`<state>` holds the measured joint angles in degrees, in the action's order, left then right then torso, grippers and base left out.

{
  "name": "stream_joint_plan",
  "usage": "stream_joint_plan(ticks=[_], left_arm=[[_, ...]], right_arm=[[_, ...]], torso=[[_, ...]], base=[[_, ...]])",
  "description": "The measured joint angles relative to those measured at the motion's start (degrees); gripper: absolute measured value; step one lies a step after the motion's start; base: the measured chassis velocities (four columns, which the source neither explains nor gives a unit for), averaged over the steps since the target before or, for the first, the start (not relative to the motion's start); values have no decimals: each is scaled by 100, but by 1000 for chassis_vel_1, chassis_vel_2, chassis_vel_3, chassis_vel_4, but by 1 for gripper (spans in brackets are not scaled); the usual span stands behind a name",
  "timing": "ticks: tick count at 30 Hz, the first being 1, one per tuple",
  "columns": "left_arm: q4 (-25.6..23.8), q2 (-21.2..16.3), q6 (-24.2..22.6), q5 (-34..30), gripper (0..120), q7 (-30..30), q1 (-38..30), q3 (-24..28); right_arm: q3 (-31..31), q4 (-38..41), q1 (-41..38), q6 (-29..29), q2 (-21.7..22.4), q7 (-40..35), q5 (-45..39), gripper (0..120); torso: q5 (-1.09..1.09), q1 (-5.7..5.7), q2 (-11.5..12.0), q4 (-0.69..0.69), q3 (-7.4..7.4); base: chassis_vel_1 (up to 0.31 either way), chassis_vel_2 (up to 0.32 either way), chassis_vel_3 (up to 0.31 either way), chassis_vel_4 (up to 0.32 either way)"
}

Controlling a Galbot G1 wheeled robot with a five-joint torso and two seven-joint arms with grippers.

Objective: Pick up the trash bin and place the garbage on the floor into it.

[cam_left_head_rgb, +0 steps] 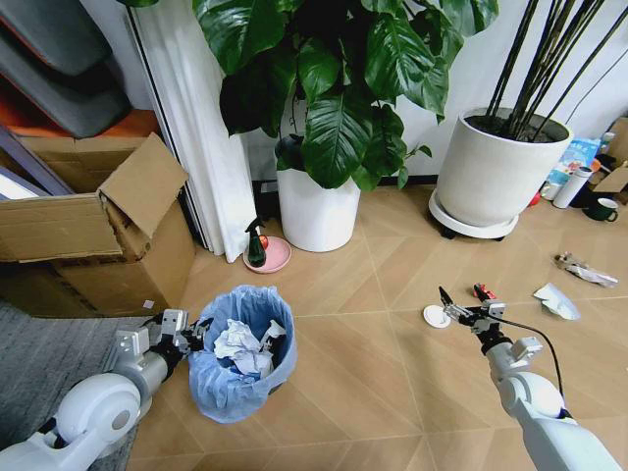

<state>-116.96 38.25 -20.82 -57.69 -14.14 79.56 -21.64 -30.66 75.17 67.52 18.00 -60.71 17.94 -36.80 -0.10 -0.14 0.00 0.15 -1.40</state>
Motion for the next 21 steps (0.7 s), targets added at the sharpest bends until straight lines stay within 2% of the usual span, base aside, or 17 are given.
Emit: stream_joint_plan(ticks=[12,21], left_arm=[[9,23,-6,5,0,-5,-23,52],[9,22,-6,16,0,-6,-44,64]], right_arm=[[-39,-16,42,16,-22,82,-41,100],[-63,-6,79,50,-65,125,-50,100]], torso=[[-1,0,1,0,0],[0,0,1,0,0]], base=[[0,0,0,0],[-83,30,77,-29]])
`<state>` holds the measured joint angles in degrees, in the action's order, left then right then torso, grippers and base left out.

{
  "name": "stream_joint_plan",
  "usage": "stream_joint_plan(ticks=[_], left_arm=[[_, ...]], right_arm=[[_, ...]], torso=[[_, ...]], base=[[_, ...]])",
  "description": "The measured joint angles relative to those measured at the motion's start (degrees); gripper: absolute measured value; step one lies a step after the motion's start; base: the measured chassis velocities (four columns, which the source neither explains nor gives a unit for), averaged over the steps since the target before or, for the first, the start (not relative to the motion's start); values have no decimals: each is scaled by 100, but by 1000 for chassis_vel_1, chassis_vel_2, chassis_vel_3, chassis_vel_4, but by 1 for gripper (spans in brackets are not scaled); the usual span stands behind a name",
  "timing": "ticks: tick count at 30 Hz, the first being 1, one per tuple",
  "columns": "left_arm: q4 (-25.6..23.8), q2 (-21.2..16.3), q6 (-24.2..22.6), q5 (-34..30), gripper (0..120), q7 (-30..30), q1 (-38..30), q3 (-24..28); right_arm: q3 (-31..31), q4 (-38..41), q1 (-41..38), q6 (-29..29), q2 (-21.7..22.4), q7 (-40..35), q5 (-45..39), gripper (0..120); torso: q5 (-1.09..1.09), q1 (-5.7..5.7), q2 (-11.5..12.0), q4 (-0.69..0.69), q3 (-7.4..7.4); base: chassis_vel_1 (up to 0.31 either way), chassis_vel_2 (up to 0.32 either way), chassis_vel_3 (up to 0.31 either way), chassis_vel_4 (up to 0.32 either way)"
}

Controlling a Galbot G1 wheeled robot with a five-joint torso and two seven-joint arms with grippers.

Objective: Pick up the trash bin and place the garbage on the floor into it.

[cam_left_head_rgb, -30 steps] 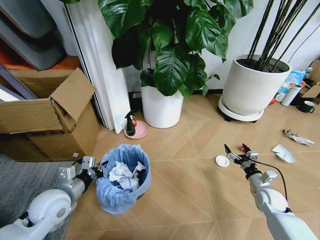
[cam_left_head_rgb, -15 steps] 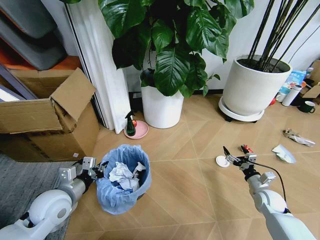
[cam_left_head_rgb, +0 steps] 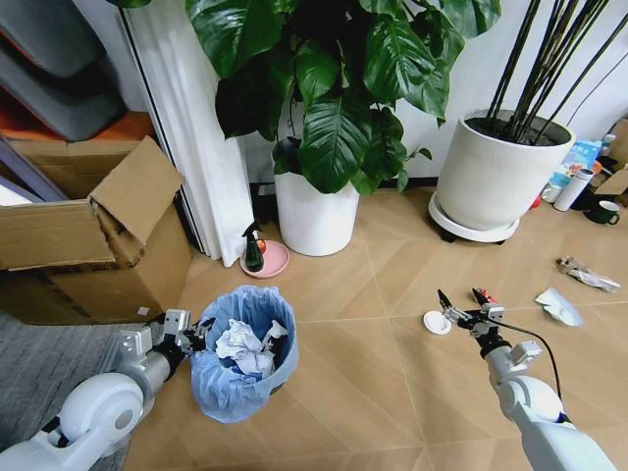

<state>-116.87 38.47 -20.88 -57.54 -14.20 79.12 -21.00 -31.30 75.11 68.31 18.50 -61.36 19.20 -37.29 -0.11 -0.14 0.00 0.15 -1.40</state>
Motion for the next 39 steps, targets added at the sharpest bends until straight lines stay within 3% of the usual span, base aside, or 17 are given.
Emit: stream_joint_plan(ticks=[22,23,27,39], left_arm=[[-3,14,-5,-2,0,4,-10,12],[6,18,-5,0,0,4,-20,16],[22,24,-5,2,0,8,-33,30],[55,24,-1,1,0,16,-79,50]], right_arm=[[-4,-55,-15,50,-11,120,-4,100],[-3,-60,-13,55,-10,148,0,100],[-3,-70,-13,65,-7,181,5,100],[28,-138,-56,136,-36,249,45,100]], torso=[[-3,0,0,2,0],[4,0,0,-1,0],[-2,0,0,-2,1],[-1,0,0,1,0]], base=[[-186,-116,183,114],[-249,-145,217,173],[-223,-139,233,149],[-187,-22,190,12]])
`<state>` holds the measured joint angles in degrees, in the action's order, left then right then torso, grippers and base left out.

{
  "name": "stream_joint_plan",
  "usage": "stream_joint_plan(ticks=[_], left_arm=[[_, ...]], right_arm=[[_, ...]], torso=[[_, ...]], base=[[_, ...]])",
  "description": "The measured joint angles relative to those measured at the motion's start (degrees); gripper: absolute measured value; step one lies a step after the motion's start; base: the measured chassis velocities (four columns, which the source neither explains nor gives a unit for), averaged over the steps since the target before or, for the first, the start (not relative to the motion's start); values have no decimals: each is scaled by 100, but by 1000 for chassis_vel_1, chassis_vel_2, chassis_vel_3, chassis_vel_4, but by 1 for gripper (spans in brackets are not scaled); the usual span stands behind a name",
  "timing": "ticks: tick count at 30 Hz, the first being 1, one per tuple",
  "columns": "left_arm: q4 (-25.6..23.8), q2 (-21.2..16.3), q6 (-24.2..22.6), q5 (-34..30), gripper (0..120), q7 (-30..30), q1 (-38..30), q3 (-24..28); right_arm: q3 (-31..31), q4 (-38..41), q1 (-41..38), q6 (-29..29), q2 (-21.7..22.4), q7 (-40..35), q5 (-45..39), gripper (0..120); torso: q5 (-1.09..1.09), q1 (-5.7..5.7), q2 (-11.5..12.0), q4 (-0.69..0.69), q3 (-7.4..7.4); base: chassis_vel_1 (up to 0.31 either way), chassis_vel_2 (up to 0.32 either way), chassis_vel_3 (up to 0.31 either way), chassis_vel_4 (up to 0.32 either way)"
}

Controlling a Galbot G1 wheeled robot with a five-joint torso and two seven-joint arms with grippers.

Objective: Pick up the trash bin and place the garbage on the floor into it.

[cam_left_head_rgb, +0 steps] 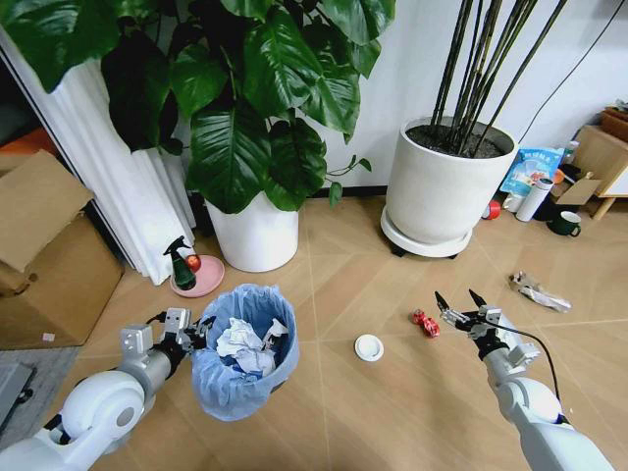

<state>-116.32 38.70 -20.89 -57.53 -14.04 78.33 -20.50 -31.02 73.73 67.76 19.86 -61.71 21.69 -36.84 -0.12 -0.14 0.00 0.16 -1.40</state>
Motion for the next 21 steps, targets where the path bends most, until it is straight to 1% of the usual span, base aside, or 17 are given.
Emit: stream_joint_plan(ticks=[5,13,21], left_arm=[[5,6,3,0,0,1,1,4],[7,8,4,0,0,1,-9,13],[8,1,4,-16,0,-2,-37,21]], right_arm=[[17,-11,-11,12,2,32,9,100],[32,-23,-22,42,16,48,12,100],[67,-26,-48,48,44,48,-1,100]], torso=[[1,0,0,-1,0],[1,0,0,-2,0],[1,0,0,0,0]], base=[[-126,89,132,-89],[-70,81,84,-65],[-7,8,6,-6]])
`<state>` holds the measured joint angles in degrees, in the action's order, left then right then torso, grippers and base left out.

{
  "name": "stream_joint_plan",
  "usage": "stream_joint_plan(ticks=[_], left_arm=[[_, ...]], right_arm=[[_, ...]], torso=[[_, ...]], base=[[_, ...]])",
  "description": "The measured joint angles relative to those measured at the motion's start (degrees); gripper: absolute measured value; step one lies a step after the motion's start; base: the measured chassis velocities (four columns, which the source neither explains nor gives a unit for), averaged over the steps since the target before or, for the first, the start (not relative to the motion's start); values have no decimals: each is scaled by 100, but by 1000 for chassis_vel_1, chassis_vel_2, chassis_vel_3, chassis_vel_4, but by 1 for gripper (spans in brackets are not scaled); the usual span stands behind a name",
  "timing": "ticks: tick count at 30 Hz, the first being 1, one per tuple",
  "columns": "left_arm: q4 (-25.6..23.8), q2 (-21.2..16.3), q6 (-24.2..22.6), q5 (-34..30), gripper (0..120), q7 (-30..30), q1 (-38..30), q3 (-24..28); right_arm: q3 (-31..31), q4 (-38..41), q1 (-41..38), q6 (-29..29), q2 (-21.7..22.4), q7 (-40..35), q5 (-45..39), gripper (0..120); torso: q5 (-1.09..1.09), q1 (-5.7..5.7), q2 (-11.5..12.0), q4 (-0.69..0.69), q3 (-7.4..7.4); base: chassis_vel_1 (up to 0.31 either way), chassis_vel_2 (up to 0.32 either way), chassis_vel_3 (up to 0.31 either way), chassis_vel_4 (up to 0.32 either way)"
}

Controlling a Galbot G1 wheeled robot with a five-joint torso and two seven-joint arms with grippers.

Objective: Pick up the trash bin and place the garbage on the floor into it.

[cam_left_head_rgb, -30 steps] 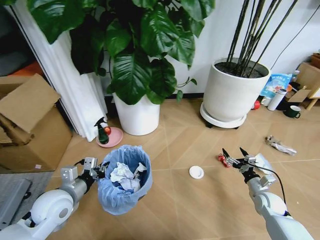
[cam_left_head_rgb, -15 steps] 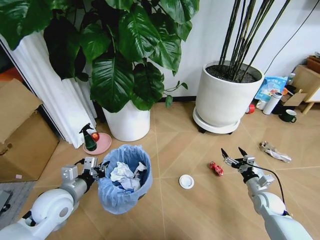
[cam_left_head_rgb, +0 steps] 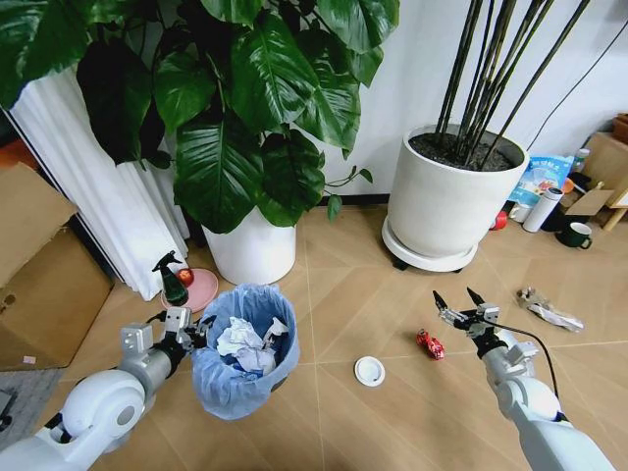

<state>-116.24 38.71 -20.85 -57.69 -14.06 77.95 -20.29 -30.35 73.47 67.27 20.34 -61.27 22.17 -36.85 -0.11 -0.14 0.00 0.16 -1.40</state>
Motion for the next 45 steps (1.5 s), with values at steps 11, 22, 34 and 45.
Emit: stream_joint_plan(ticks=[11,22,34,45], left_arm=[[-17,16,0,5,0,0,44,-1],[-41,113,8,119,0,29,132,-9],[-41,84,27,139,0,61,121,-25],[-10,7,27,68,0,53,21,30]], right_arm=[[83,-108,-6,124,12,292,140,100],[1250,-769,232,551,533,1546,1294,100],[1631,-1633,-275,257,238,1553,1733,100],[1910,-1809,-590,-41,128,1259,1596,100]], torso=[[0,0,0,-1,0],[2,0,0,0,0],[0,0,0,-1,0],[-1,0,0,-1,0]], base=[[0,0,0,0],[0,0,0,0],[0,0,0,0],[0,0,0,0]])
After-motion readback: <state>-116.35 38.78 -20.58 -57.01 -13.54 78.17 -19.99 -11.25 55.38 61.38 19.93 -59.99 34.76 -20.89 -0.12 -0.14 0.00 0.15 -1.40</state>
